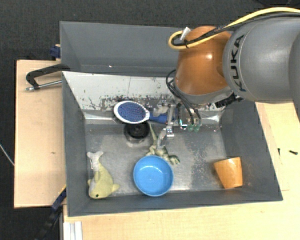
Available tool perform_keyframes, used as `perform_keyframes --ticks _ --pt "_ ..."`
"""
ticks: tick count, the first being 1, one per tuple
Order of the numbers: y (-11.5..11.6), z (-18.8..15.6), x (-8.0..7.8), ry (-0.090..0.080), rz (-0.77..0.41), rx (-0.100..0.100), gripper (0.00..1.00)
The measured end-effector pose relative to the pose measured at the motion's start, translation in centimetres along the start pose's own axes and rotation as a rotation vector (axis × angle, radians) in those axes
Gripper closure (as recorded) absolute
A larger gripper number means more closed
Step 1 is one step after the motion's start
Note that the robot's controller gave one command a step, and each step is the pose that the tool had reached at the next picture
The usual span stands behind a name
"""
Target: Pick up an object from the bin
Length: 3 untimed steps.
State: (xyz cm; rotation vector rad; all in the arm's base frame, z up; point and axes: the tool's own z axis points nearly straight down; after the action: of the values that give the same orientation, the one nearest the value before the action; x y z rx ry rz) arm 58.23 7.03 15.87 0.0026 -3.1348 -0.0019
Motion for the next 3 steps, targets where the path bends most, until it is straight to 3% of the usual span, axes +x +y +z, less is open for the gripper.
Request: perform_keyframes --ticks 1,2,3 --pt "-1.0 5.4 -0.8 -0.017 0.04 -0.003 0.0" --pt "-2.7 5.7 0.5 -0.007 0.325 -0.001 0.0" --pt "-0.6 5.8 1.9 -0.008 0.54 -0.002 0.0"
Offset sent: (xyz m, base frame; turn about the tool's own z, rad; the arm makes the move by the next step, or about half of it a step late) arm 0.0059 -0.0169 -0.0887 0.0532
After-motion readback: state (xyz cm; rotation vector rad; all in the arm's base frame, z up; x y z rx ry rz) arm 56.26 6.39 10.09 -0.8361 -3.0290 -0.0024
